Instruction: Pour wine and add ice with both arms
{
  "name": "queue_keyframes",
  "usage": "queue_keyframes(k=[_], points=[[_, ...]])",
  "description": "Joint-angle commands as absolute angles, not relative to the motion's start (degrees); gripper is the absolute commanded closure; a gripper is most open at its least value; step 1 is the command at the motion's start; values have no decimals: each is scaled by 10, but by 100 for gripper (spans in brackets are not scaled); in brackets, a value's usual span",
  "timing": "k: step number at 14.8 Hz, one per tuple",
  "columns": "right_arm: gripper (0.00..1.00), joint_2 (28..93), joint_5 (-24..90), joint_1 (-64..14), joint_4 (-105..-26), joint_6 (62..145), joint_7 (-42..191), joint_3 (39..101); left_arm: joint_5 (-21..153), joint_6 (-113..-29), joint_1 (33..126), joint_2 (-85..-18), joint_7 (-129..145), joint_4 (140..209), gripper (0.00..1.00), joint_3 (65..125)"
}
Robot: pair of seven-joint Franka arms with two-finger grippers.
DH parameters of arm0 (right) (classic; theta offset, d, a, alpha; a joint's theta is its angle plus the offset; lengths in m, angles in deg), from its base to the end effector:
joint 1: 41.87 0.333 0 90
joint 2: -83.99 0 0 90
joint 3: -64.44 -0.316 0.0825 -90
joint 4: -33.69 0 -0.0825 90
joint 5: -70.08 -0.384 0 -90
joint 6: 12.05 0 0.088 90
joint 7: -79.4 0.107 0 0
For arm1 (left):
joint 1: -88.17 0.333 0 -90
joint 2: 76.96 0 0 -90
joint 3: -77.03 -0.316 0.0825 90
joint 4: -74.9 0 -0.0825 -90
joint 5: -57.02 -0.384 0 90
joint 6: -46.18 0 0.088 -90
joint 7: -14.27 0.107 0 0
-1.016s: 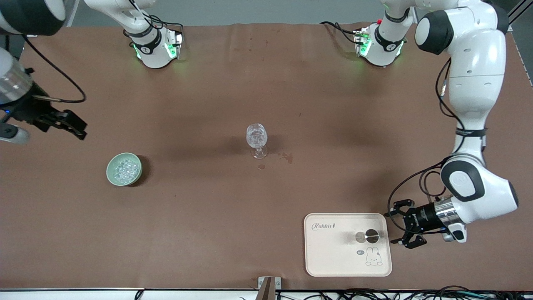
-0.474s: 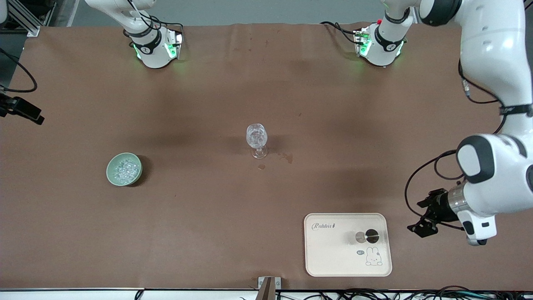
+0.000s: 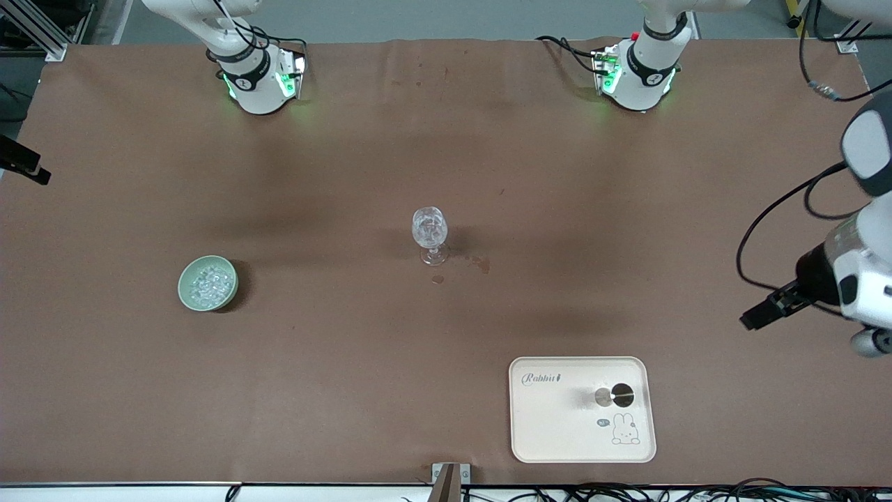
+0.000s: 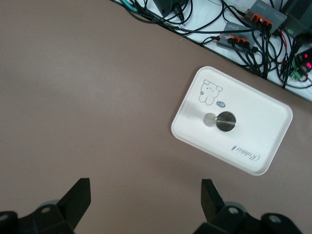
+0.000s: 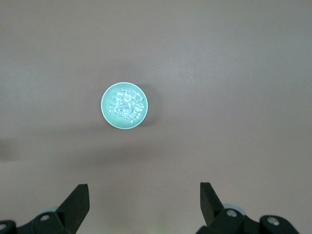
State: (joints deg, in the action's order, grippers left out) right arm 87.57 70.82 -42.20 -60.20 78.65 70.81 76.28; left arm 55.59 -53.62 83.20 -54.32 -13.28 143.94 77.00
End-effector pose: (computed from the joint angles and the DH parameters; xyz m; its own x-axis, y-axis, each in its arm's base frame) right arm 0.5231 -0.1178 0.6268 0.9981 -0.0620 0.0054 -0.0620 -0.9981 0.0009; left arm 0.6839 -0.0569 0.5706 0.9143 0.3812 0.1368 0.3790 -0.9244 0.0430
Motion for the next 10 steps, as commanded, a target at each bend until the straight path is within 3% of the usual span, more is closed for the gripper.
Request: queue_keyframes(k=[1, 3, 6, 10], points=[[0, 878, 703, -423, -569, 770, 697, 765, 539, -503, 838, -592, -79, 1461, 0, 775], [0, 865, 703, -420, -533, 737, 700, 764, 540, -477, 839, -646, -58, 1499, 0, 773], [1, 863, 695, -418, -532, 727, 726, 742, 550, -471, 865, -760, 4, 1625, 0, 783], [2, 865, 700, -427, -548, 743, 797, 712, 555, -470, 929, -842, 23, 1722, 0, 862]])
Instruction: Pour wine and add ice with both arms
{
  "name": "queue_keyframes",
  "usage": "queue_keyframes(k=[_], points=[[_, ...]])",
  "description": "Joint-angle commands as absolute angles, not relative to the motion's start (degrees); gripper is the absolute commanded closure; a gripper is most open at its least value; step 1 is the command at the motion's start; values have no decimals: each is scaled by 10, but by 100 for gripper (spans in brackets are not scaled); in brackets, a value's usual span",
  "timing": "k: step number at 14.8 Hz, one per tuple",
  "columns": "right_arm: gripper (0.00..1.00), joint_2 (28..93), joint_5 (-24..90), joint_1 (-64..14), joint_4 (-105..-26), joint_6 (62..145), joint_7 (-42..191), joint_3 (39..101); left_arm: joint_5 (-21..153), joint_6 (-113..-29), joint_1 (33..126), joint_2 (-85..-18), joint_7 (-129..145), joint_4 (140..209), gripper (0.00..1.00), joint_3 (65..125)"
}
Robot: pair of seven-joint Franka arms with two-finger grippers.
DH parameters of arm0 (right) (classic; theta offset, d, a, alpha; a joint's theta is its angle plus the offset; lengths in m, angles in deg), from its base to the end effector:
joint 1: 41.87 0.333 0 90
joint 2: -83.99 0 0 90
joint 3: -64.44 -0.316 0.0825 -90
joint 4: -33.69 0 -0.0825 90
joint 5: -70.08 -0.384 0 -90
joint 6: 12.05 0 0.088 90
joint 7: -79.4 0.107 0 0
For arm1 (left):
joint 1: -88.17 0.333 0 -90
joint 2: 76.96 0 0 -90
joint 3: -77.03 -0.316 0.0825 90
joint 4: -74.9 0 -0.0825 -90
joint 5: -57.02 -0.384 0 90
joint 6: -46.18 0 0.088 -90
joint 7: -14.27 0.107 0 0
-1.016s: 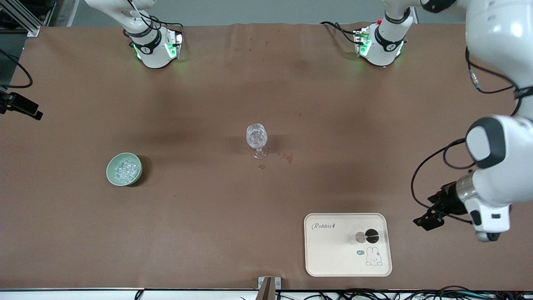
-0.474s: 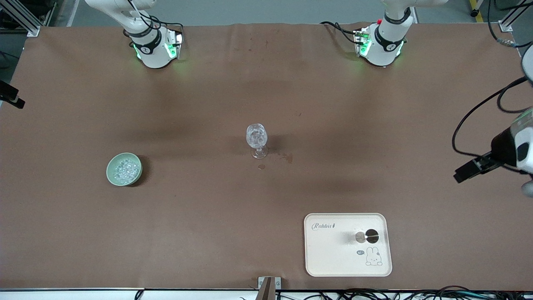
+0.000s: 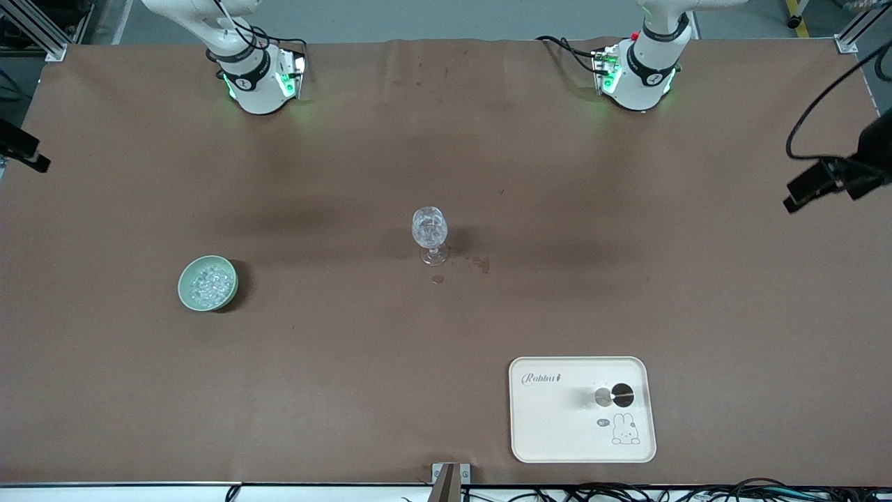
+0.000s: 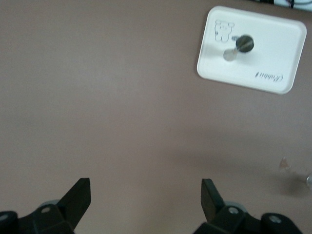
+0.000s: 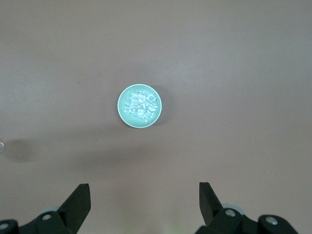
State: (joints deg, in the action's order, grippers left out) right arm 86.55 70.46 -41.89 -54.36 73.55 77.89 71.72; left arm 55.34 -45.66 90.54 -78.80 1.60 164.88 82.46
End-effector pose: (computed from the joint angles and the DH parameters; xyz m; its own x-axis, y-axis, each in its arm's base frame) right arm 0.5283 -0.0702 0.6578 0.9949 -0.1013 0.0015 -0.1013 -0.9949 0.0010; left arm 0.5475 -0.0271 0.6453 0.9837 0.1659 0.0699 0.1675 -0.9857 -0.0174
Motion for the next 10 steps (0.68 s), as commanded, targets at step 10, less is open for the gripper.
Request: queue_keyframes(k=[10], points=[[2, 865, 700, -442, -561, 757, 835, 679, 565, -462, 925, -864, 20, 1730, 0, 889]])
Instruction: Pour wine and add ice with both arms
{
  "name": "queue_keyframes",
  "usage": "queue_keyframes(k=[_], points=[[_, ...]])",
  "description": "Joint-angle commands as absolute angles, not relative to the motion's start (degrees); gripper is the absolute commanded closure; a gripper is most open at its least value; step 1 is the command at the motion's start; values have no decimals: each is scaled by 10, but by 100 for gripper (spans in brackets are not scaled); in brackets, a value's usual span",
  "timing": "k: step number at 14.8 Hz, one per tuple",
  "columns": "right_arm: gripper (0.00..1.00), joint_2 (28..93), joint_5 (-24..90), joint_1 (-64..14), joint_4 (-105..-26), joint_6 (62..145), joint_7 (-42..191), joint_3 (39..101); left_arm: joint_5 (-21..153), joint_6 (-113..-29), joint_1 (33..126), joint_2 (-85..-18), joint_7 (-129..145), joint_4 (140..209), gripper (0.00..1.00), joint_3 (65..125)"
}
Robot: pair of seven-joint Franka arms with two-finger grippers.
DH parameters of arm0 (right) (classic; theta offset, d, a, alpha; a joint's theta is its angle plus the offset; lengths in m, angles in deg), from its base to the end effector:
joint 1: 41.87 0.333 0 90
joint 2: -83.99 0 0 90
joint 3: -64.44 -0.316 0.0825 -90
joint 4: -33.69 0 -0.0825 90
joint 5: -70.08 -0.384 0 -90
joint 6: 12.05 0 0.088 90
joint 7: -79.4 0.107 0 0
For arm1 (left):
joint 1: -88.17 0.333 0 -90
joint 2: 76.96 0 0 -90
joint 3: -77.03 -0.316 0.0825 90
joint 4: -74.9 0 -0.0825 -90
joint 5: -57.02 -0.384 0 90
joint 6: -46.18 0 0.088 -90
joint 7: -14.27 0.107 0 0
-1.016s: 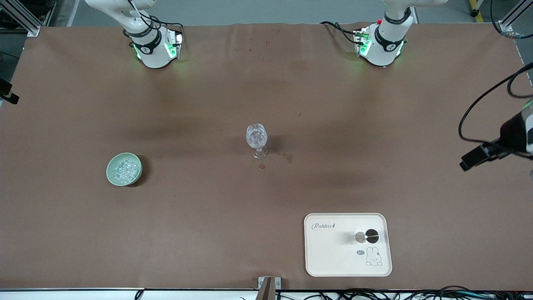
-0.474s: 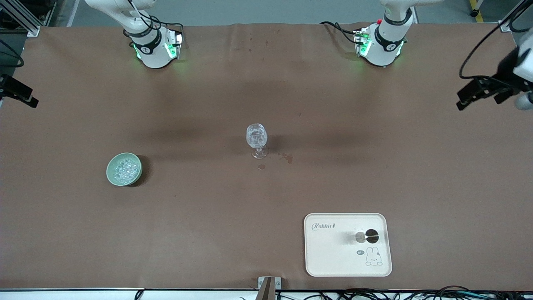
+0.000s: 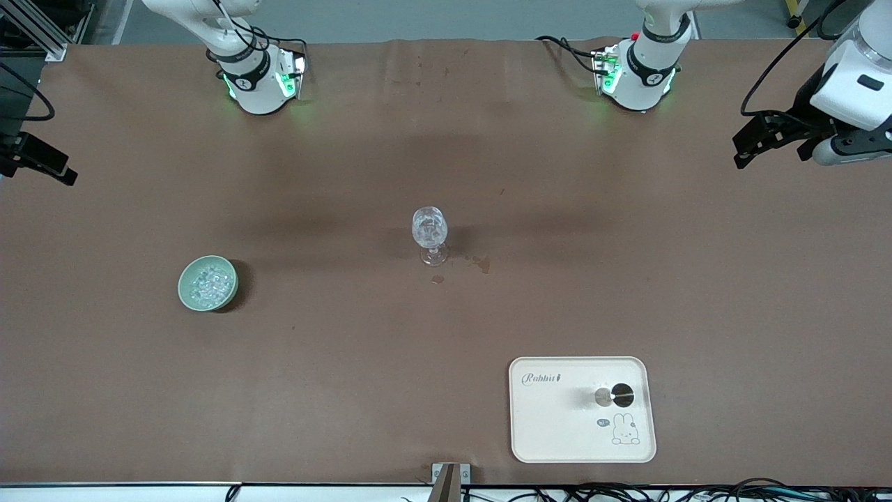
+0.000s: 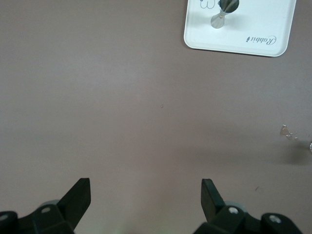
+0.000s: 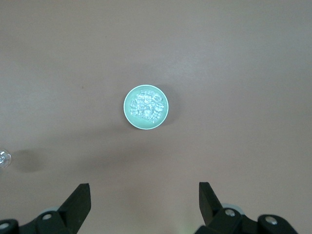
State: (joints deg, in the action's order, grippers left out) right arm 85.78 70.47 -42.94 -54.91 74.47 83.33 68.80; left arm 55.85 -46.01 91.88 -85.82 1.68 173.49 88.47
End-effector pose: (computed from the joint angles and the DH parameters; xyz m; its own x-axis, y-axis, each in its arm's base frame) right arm 0.5363 -0.0525 0.6477 0.9866 -0.1630 -0.0048 -0.1630 -0.9866 0.0048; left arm 0.5045 -0.0745 0.6375 0.9951 0.0849 0.0500 0.0870 -0.9954 -0.0410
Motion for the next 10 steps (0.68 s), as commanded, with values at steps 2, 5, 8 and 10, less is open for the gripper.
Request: queue_keyframes(k=[2, 5, 8, 10], points=[[2, 865, 700, -441, -564, 748, 811, 676, 567, -461, 926, -863, 25, 1720, 0, 888], [2, 865, 700, -442, -564, 744, 751, 672, 566, -430, 925, -850, 42, 1701, 0, 888], [2, 865, 700, -438, -564, 742, 751, 670, 567, -400, 926, -843, 76, 1684, 0, 888], [2, 865, 700, -441, -562, 745, 751, 671, 567, -400, 925, -842, 75, 1685, 0, 888]])
